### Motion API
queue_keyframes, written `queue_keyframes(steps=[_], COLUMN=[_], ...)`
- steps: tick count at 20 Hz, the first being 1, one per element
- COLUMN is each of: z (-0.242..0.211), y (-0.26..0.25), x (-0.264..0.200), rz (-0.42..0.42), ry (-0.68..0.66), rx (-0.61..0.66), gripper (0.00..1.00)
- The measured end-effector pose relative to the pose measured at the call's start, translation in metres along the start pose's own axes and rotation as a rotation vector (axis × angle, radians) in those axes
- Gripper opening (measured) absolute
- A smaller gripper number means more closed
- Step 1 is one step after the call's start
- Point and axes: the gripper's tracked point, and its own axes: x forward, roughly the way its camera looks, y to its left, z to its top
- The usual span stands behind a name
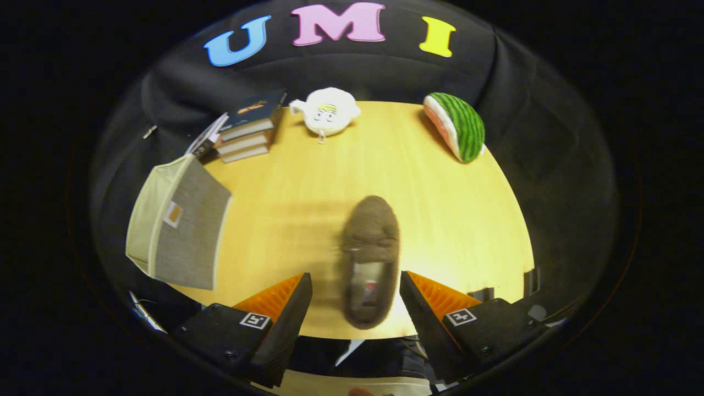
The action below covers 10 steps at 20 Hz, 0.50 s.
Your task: Open the storage box then place both shoes into the box .Put the left shoe in first, then the right shoe, with the right side of both shoes facing outward in a uniform manner.
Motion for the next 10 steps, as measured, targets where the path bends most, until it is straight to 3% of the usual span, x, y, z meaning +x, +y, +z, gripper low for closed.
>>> queue_keyframes(steps=[3,7,10], z=[-0.011,-0.014,-0.014], y=[-0.037,-0.045,-0.034], x=[0.029,0.066,0.088], rz=[-0.07,-0.06,-0.035], ry=[0.021,0.033,0.04], rx=[-0.045,-0.078,-0.113], gripper=[0.99,0.97,0.82])
